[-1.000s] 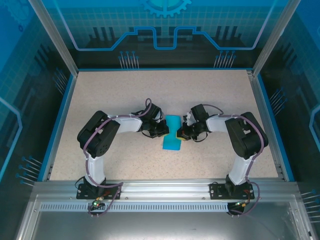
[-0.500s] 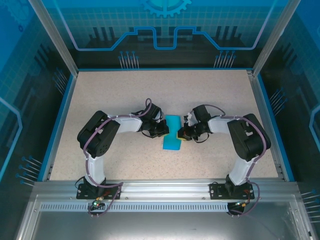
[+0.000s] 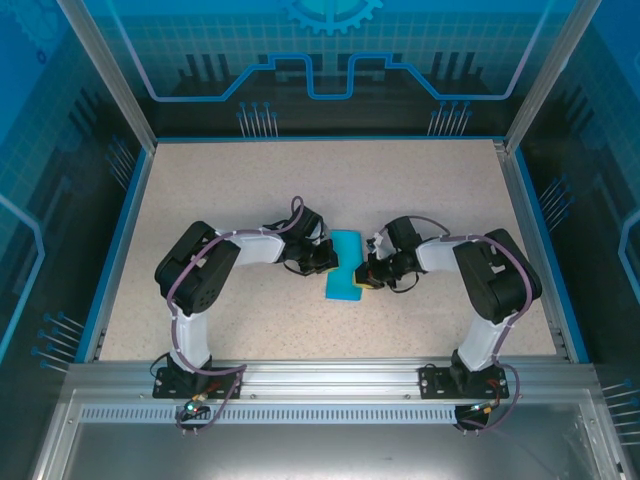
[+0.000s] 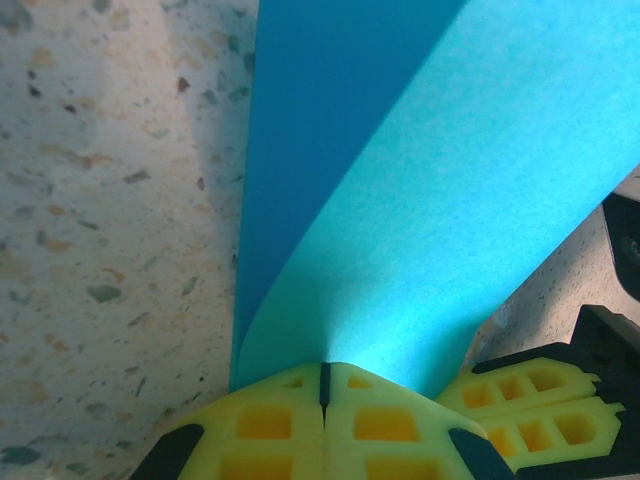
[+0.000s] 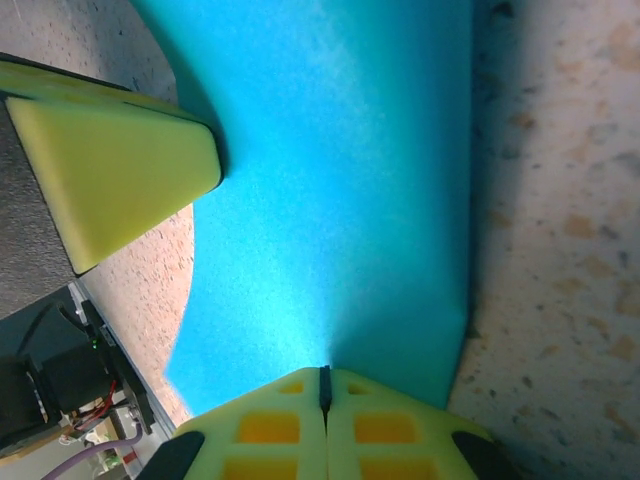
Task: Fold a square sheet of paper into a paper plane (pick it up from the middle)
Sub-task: Fold the square sheet of paper in half at the center of the table.
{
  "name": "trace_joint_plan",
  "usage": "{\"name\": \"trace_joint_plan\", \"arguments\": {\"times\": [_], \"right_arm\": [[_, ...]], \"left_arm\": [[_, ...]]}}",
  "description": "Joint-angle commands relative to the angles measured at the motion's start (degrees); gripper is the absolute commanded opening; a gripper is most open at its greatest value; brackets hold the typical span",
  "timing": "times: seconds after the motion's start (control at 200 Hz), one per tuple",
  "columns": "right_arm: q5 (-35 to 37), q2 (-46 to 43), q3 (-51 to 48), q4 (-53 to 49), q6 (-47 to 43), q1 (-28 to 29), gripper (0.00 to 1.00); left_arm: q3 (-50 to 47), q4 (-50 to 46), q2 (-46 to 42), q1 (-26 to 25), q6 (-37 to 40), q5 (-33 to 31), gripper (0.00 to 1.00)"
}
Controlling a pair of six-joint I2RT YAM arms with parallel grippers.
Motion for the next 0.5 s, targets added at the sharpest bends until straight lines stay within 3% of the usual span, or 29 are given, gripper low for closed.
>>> {"name": "trace_joint_plan", "arguments": {"times": [0.0, 0.355, 0.495], "right_arm": [[0.7, 2.3, -0.6, -1.9, -2.2, -0.2, 0.04], [-4.5, -5.1, -2.2, 0.7, -0.1, 0.6, 0.05], [-3.0, -5.4, -4.0, 0.7, -0.3, 1.3, 0.06]], "left_arm": [[-1.1, -5.7, 4.0, -0.2, 1.6, -4.5, 0.00], [-1.2, -5.7, 4.1, -0.2, 1.6, -4.7, 0.00], [-1.2, -5.9, 4.1, -0.2, 1.8, -4.6, 0.00]]}}
